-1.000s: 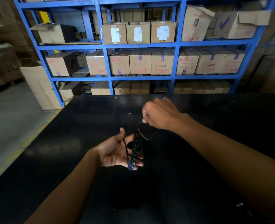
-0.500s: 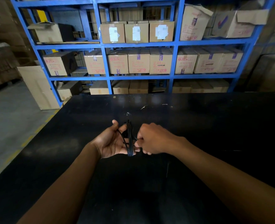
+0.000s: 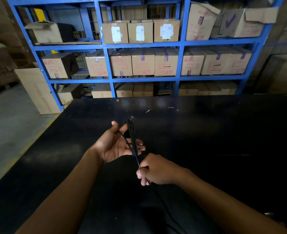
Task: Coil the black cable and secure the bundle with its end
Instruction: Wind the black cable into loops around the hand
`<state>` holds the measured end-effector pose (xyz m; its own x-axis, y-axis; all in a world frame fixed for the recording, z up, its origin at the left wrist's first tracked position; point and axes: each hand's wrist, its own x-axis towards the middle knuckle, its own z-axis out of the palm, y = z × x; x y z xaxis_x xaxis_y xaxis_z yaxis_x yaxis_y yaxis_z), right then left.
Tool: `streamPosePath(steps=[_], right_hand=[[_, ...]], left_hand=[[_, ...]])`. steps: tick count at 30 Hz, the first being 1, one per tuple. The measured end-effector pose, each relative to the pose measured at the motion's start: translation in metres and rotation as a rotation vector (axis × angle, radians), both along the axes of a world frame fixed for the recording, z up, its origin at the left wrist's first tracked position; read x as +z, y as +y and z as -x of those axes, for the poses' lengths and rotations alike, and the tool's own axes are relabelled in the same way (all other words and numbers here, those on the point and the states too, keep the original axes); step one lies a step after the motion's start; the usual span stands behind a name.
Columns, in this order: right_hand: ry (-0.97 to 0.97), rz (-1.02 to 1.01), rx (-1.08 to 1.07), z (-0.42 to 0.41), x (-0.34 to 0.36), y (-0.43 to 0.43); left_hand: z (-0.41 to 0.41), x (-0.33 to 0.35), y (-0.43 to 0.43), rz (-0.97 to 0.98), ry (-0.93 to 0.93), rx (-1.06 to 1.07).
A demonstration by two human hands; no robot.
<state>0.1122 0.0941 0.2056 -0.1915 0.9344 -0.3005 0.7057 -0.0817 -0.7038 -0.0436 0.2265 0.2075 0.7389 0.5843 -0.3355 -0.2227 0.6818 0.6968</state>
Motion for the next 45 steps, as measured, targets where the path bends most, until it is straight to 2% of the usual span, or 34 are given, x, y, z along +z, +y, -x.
streamPosePath(steps=[6, 12, 18, 24, 31, 37, 45], right_hand=[[0.067, 0.014, -0.028, -0.002, -0.023, 0.001], [0.038, 0.036, -0.044, -0.014, -0.034, 0.006], [-0.197, -0.024, -0.003, -0.042, -0.033, 0.028], [-0.468, -0.187, -0.032, -0.073, 0.010, 0.057], [-0.675, -0.362, -0.031, -0.087, 0.076, 0.077], [-0.718, -0.458, -0.052, -0.094, 0.107, 0.082], [-0.700, -0.515, -0.007, -0.071, 0.116, 0.063]], left_hand=[[-0.003, 0.009, -0.007, -0.048, -0.026, -0.039], [-0.001, 0.021, -0.013, -0.100, -0.089, -0.101], [0.002, 0.035, -0.022, -0.178, -0.176, -0.318], [-0.002, 0.037, -0.041, -0.300, -0.075, -0.590], [-0.011, 0.031, -0.051, -0.266, -0.003, -0.728], [-0.011, 0.018, -0.046, -0.196, 0.059, -0.693], [-0.005, -0.001, -0.026, -0.077, 0.132, -0.319]])
